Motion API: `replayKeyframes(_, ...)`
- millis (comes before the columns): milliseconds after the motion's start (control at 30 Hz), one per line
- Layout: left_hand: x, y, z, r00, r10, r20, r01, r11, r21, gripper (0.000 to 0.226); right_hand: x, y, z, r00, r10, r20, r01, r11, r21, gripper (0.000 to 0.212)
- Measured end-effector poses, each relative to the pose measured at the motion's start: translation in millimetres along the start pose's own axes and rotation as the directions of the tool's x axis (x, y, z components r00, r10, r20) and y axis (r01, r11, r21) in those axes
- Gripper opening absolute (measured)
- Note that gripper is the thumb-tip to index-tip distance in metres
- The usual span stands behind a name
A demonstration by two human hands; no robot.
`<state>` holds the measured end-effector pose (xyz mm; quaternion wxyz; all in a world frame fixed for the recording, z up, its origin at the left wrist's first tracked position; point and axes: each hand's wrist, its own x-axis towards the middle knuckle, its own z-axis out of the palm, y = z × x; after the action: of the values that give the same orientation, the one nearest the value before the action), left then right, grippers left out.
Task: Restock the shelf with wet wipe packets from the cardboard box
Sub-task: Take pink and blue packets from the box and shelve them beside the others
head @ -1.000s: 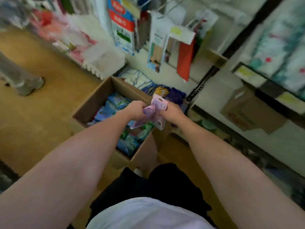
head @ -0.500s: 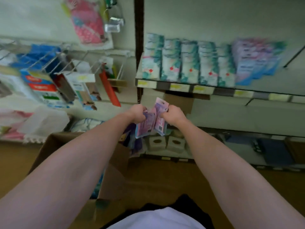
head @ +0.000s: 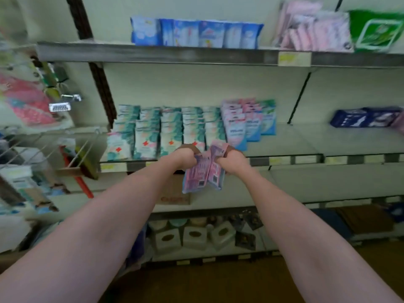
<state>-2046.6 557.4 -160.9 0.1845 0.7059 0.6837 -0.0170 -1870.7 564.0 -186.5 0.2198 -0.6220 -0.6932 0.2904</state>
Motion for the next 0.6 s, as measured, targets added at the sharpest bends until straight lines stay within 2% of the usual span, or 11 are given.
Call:
replayKeyframes(200, 44.1, 61.6, -22.7, 0.989, 0.095, -0.109, -0.092, 0.995, 0.032, 0.032, 26.5, 24.7, -67.0, 0.996, -0.005, -0.091, 0.007, 1.000, 0.020, 0.026)
replayKeyframes(333, 66.6, 87.6, -33.4, 0.983, 0.113, -0.146, -0.124, 0.990, -0.065, 0.030, 49.0, 35.8, -93.3, 0.989, 0.101, -0.108, -0.099, 0.995, 0.023, 0.030)
replayKeyframes(533, 104.1, 108.4, -45.4, 0.970, 0.222, -0.100, -0.239, 0.947, -0.215, 0.032, 76.7, 45.9, -118.7, 0.990, 0.103, -0.100, -0.102, 0.995, 0.016, 0.049)
replayKeyframes(600, 118.6, 114.5, -50.7, 0.962, 0.253, -0.100, -0.268, 0.944, -0.193, 0.031, 82.8, 50.1, -126.5, 0.987, 0.091, -0.130, -0.088, 0.996, 0.032, 0.061)
